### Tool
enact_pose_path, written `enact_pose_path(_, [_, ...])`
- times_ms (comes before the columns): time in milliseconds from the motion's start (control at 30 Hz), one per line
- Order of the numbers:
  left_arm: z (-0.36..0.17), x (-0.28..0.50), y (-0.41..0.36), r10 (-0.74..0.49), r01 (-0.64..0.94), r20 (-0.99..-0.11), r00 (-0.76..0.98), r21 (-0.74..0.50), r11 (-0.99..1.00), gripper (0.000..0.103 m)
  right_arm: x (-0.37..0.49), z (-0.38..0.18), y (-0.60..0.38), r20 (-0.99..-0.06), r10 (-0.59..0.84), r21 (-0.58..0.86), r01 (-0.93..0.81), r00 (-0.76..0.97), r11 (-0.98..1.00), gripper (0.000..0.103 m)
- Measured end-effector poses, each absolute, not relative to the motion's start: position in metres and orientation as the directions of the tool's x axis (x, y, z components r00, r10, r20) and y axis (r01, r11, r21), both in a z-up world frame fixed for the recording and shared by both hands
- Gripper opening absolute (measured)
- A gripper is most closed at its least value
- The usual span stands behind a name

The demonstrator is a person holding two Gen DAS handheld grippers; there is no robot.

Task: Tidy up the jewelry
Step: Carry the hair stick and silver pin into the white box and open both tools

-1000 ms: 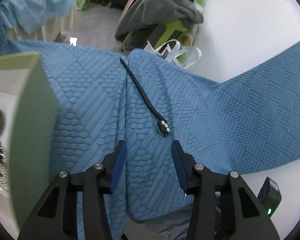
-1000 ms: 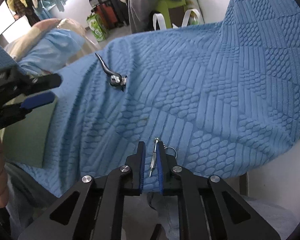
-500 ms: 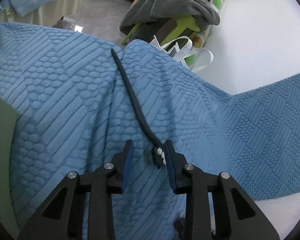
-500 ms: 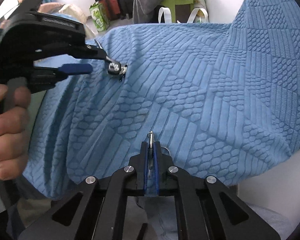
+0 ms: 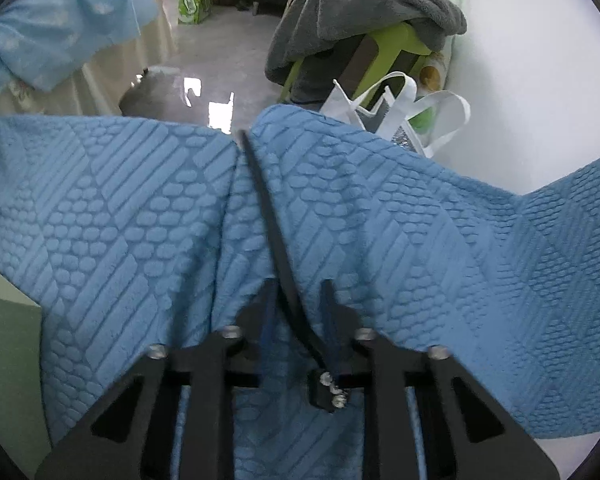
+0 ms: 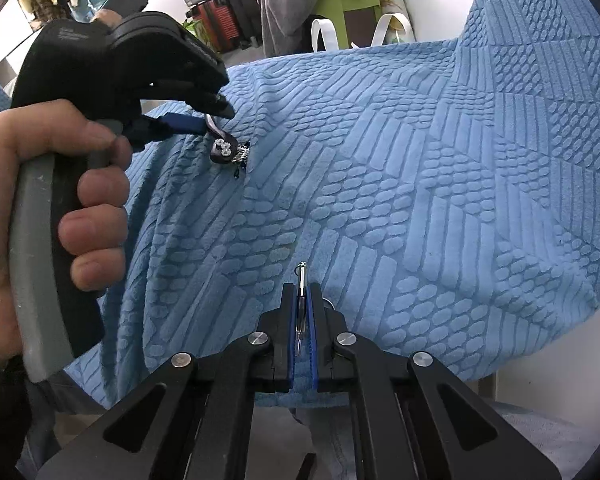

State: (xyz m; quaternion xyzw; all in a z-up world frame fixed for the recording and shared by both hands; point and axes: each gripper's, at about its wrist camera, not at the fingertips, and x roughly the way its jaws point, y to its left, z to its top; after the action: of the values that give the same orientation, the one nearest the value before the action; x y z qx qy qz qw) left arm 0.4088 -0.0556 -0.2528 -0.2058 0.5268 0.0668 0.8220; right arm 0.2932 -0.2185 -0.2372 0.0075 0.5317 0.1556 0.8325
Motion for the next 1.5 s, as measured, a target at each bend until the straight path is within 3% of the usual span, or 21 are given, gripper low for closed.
enact_pose_path(367, [-0.235,0.388,-0.046,-0.170,-0.232,-0.880,0.444,-0.296,0.927,0.009,0.313,-0.229,-0.212,-0.873,0.272,0.178,-0.255,0.404,0.950,0.003])
enact_pose_path(833, [-0.171,0.338,-0.036,-0.283,-0.065,-0.835,0.471,-0.353,0.933,0.008,0.313,-0.134,-0.197,-0.785,0.307,0.193,-0.260,0.538,0.946,0.003])
enact_pose_path(1500, [-0.009,0.246,0.061,-0.257,0.043,-0.732,0.632,-0.298,0.954,0.009,0.294,0.007,-0.097,-0.627,0.476,0.205,-0.458,0.617,0.865,0.003])
